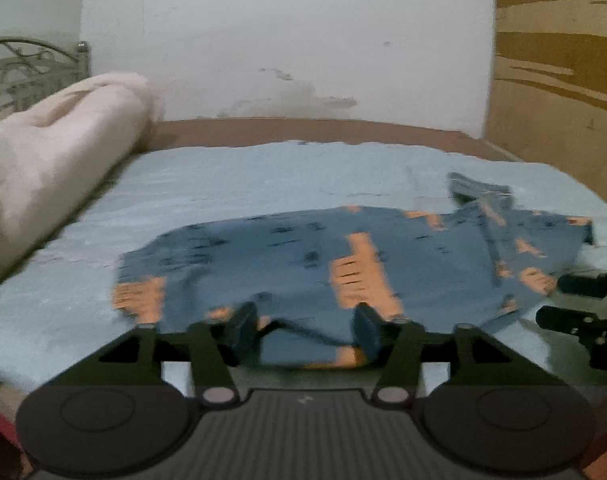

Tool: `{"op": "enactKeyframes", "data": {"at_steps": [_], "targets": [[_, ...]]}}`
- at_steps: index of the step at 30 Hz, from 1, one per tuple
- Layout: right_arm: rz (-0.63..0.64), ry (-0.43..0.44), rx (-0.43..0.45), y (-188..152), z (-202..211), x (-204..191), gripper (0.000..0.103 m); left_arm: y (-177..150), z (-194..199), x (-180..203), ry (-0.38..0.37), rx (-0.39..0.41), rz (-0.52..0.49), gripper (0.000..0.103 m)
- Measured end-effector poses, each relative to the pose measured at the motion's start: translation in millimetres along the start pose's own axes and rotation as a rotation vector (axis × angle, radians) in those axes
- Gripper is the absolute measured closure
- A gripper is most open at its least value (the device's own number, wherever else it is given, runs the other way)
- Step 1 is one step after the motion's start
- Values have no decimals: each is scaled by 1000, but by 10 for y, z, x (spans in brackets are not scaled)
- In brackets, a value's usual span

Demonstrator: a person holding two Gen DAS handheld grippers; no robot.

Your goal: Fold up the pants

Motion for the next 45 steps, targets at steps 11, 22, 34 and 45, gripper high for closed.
{"op": "enactKeyframes", "data": {"at_steps": [11, 22, 34, 45], "targets": [[-703, -50, -113, -106, 73, 1847, 1, 327, -536, 863, -202, 81, -42, 1], [-1172, -73, -299, -360, -667, 2871, 17, 32, -649, 993, -212, -4, -40, 1], [-762, -394, -169, -65, -636, 3399, 97, -140, -534, 817, -172, -34, -11, 1], [-556, -583, -323, -508, -615, 3426, 29, -92, -501, 853, -143, -28, -43, 1]]}}
Point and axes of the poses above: each gripper's, at about its wrist camera, not at the fingertips, and z roughly against the way its jaws point, x to its right, y to its top, the point moved 8 cm from there along -z, roughly the way its jaws point, and after that the axes turned 13 degrees about -y, right-handed, at the moved point
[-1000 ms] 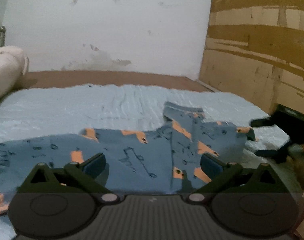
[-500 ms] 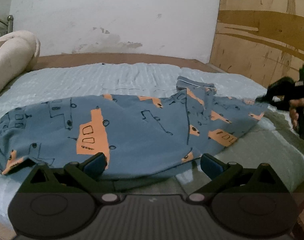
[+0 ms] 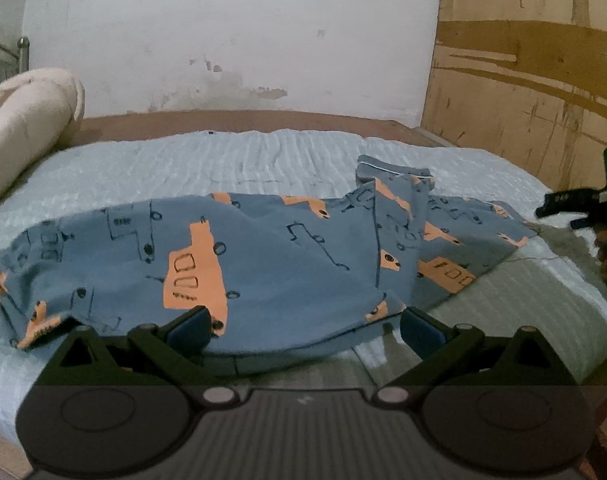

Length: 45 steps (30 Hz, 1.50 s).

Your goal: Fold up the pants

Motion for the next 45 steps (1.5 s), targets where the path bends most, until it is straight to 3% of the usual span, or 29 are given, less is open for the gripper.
{"op": "enactKeyframes", "data": {"at_steps": [1, 3, 5, 7, 12, 15, 19, 21, 23, 24, 25, 26, 28, 30, 39, 45], "targets": [[-3, -62, 33, 12, 66, 48, 19, 25, -17, 9, 14, 0, -20, 1], [23, -143, 98, 62, 201, 11, 15, 93, -33, 45, 34, 9, -59, 1], [90, -111, 127, 104, 273, -233, 5, 155, -25, 99, 46, 21, -99, 1], [148, -26, 147, 134, 354, -568, 1, 172, -23, 160, 49, 23, -143, 1], [263, 265, 112, 230, 526, -1658, 1, 102, -14, 256, 60, 10, -219, 4], [327, 355, 53, 265, 527, -2291, 6, 94, 11, 255, 80, 7, -261, 5], [393, 323, -33, 275, 311, -2880, 9, 74, -3, 266, 104, -27, -319, 10], [428, 284, -97, 208, 194, -3025, 13, 44, -25, 284, 114, -52, -358, 18], [475, 255, -135, 109, 115, -3114, 22, 16, -43, 293, 124, -69, -384, 35], [494, 242, -137, 81, 58, -3125, 27, 11, -60, 289, 130, -75, -388, 42], [510, 228, -130, 56, 53, -3106, 46, 7, -81, 286, 132, -83, -390, 59], [513, 216, -118, 47, 59, -3060, 71, -5, -101, 285, 127, -94, -390, 79], [483, 214, -105, 38, 76, -2915, 91, -27, -138, 302, 105, -115, -387, 96], [426, 245, -102, 83, 134, -2719, 103, -34, -148, 313, 100, -113, -384, 100], [115, 301, 1, 197, 567, -1398, 103, -37, -82, 290, 83, -105, -363, 102], [-81, 297, -37, -97, 644, -664, 103, -68, -120, 297, 92, -115, -365, 102]]}}
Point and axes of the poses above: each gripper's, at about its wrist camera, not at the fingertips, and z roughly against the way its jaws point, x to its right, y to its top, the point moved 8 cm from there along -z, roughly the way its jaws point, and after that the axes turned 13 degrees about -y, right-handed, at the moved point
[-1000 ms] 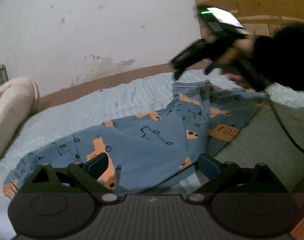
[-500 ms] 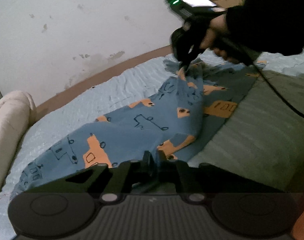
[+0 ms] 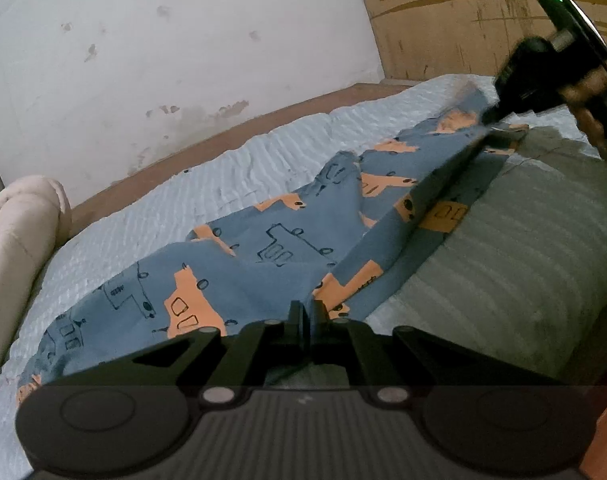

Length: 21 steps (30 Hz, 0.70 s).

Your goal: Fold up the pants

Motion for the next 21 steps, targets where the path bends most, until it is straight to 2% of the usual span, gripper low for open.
{"op": "enactKeyframes", "data": {"at_steps": [4, 6, 9, 11, 13, 15, 18, 19, 20, 21], "targets": [[-119, 3, -49, -276, -97, 246, 103, 6, -8, 0, 3, -3, -1, 102], [-136, 9, -44, -350, -123, 285, 100, 6, -12, -2, 3, -4, 0, 102], [-145, 36, -39, -349, -128, 293, 87, 3, -3, 3, 4, -3, 1, 102], [-160, 57, -30, -279, -137, 299, 71, 8, -13, -7, 5, -3, 8, 102], [-178, 61, -22, -197, -167, 327, 62, 6, -10, -7, 6, -3, 7, 102], [-209, 53, -20, -116, -216, 392, 59, 6, -14, -8, 6, -3, 6, 102], [-260, 24, -19, -4, -336, 523, 61, 10, -6, -5, 8, -2, 7, 102], [-263, 10, -21, 22, -376, 556, 71, 15, -1, -5, 8, 0, 7, 102], [-257, -12, -23, 46, -411, 590, 98, 20, 2, -6, 9, 2, 5, 102], [-252, -33, -19, 70, -419, 625, 97, 23, 6, -6, 9, 3, 5, 102]]}}
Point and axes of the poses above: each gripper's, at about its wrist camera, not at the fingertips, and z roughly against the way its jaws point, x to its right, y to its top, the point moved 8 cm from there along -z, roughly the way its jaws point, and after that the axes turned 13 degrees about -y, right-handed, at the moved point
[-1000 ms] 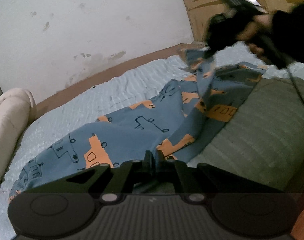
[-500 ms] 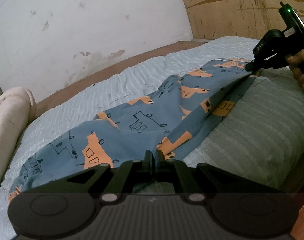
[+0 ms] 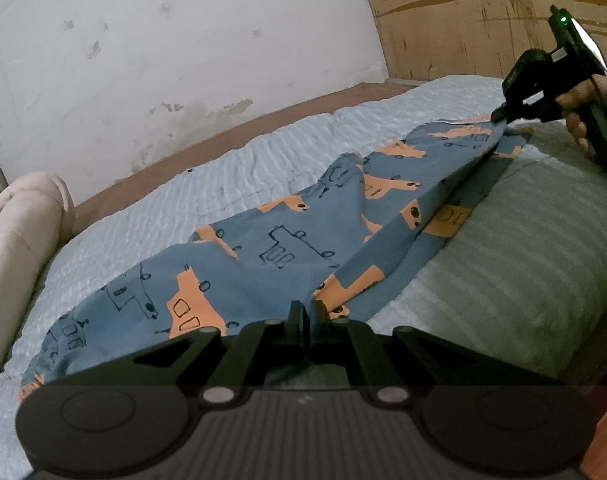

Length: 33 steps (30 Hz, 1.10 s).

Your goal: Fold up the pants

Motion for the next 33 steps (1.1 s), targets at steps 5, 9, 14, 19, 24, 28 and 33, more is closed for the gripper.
{"op": "enactKeyframes", "data": {"at_steps": [5, 9, 14, 19, 24, 28, 33], "targets": [[78, -18, 107, 50, 243, 16, 98, -3, 0, 19, -3, -3, -8, 102], [95, -71, 132, -16, 268, 178, 98, -20, -29, 22, -7, -10, -5, 102], [91, -96, 112, -128, 163, 295, 98, -13, -30, 15, -12, -6, 11, 101], [132, -119, 114, -193, 90, 254, 95, -1, -4, -12, -29, 12, 48, 85], [130, -100, 142, -182, 169, 233, 61, 52, 202, -149, -3, 75, 130, 36], [190, -153, 269, -204, 509, 73, 15, 84, 408, -450, 79, 106, 203, 15], [334, -64, 371, -552, 832, -470, 2, -51, 667, -977, 231, 107, 282, 5]]}}
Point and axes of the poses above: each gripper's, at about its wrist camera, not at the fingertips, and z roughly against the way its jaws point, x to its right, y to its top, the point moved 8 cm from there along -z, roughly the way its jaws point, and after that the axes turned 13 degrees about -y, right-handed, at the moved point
